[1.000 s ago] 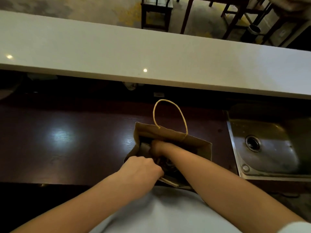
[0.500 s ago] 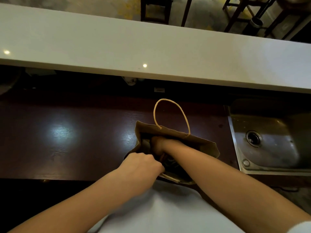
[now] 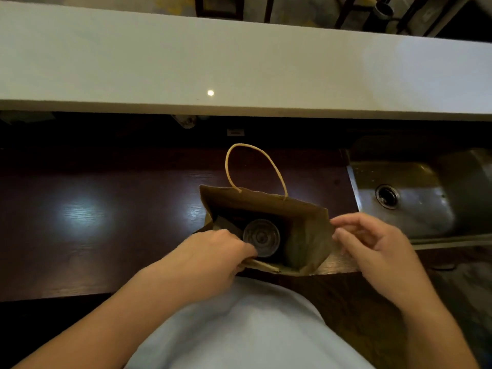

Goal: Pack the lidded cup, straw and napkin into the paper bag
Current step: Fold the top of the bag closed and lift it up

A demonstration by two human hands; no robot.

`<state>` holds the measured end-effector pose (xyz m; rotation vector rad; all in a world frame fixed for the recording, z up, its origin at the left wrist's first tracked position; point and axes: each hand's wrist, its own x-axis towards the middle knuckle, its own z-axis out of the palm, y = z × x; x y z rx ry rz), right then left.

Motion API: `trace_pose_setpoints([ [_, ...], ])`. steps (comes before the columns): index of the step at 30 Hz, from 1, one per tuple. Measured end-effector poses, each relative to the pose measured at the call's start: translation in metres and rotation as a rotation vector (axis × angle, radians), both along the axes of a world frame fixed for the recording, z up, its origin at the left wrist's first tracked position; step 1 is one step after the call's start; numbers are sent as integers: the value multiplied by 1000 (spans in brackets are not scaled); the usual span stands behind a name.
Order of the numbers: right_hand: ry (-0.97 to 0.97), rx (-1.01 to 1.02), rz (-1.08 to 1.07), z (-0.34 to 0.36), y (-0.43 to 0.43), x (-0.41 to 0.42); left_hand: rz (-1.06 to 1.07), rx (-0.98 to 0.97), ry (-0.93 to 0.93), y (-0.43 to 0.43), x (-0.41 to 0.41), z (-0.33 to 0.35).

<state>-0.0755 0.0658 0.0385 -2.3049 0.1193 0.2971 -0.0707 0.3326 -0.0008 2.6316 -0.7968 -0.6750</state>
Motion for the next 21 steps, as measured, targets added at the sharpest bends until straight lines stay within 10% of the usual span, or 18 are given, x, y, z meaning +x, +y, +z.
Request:
trace_pose_setpoints([
  [9,-35,190,-447,-31,-5,-21,249,-406,-412,34,0,4],
  [16,304,117,-29,-50,6,-31,711,-693,18,50,-10,-36],
  [21,327,234,-70,-84,24,-29,662,-706,361,49,-8,-77],
])
